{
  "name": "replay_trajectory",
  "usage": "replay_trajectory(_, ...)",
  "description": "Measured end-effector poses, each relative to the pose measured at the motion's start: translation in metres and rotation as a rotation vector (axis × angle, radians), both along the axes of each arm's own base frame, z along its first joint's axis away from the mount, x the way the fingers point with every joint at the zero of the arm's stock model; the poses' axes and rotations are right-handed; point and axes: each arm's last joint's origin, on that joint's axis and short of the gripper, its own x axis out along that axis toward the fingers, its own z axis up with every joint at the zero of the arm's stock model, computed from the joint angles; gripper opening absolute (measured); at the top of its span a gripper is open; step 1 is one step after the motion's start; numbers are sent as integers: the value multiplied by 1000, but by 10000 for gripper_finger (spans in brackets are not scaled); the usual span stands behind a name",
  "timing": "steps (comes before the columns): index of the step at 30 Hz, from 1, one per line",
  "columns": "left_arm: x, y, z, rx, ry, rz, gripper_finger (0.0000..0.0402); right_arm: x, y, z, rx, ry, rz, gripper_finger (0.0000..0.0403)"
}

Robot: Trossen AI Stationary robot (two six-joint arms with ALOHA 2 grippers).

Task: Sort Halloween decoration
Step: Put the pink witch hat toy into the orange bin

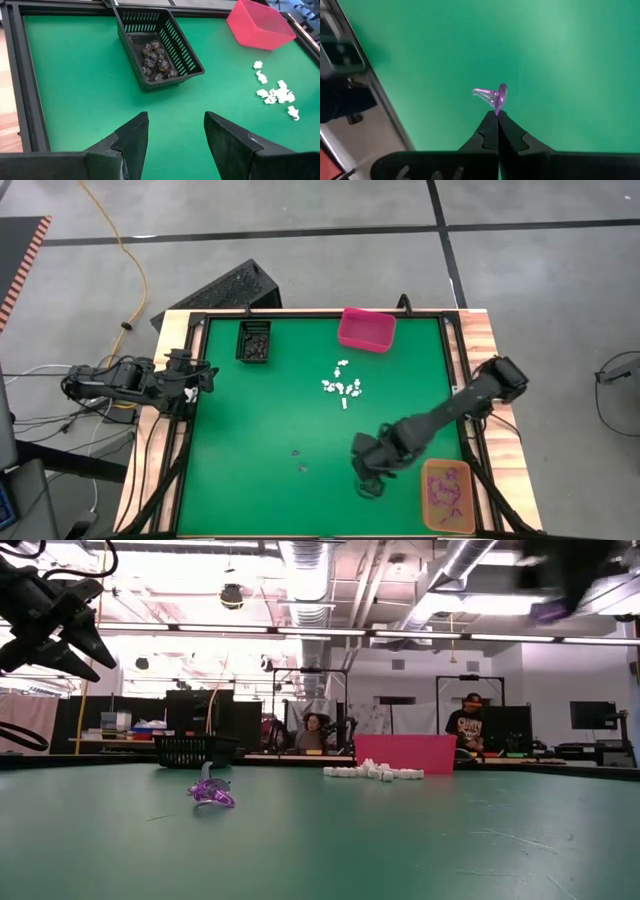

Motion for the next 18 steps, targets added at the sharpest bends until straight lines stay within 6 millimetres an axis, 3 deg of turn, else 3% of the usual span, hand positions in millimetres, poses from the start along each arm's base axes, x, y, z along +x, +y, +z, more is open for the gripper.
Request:
replay_trajectory(9, 0, 0, 0, -2, -14, 17, 183, -88, 50, 20, 127, 113, -183, 14)
replay_trajectory(18, 0, 0, 0, -3, -17, 27, 183, -173, 83, 12, 190, 248, -416, 14)
